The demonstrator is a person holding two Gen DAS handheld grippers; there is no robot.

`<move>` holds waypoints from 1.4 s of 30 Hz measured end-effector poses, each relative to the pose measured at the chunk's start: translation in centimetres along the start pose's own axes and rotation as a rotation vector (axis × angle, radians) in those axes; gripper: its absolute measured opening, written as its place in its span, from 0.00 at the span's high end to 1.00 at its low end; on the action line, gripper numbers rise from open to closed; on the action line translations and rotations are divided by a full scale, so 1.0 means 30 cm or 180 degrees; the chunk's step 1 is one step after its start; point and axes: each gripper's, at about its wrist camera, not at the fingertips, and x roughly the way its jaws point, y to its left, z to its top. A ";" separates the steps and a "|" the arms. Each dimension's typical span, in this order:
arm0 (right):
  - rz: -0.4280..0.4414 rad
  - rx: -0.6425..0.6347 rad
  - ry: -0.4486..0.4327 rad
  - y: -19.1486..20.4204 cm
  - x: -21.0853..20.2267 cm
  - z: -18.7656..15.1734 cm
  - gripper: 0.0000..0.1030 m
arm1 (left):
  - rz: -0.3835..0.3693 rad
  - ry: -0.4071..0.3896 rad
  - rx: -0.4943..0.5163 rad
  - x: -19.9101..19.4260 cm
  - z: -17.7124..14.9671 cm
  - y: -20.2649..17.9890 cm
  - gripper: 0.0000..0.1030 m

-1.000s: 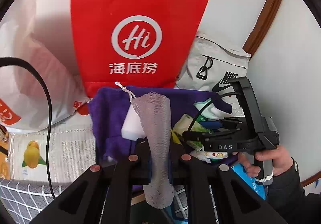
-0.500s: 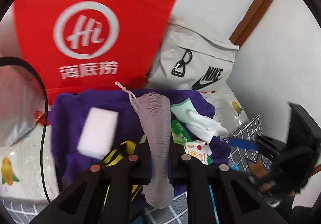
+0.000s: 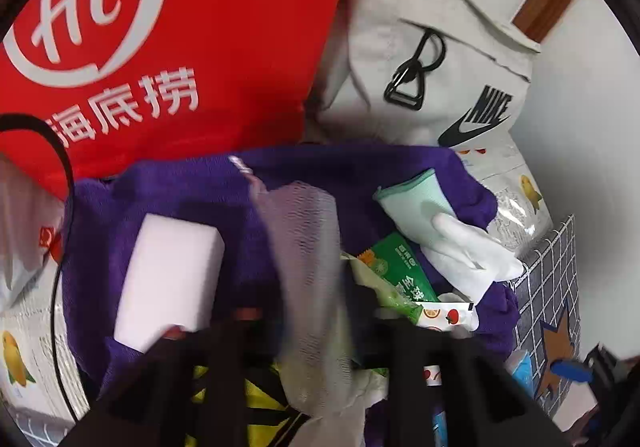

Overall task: Organize soft objects
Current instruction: 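Release the white mesh bag onto the purple towel with the left gripper, then grasp a black watch-strap piece on the bed with the right gripper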

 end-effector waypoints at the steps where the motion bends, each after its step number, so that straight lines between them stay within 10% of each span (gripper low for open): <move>1: 0.0044 0.0014 -0.0001 0.000 -0.003 -0.013 0.33 | 0.0007 0.0039 -0.0025 0.008 0.003 -0.001 0.31; 22: 0.0179 0.0218 -0.0041 0.047 -0.154 -0.178 0.33 | 0.0243 -0.0178 -0.0211 -0.272 -0.091 -0.012 0.21; 42: -0.0009 0.0115 0.0331 0.299 -0.061 -0.466 0.45 | 0.0409 -0.0496 -0.0293 -0.595 -0.673 0.017 0.21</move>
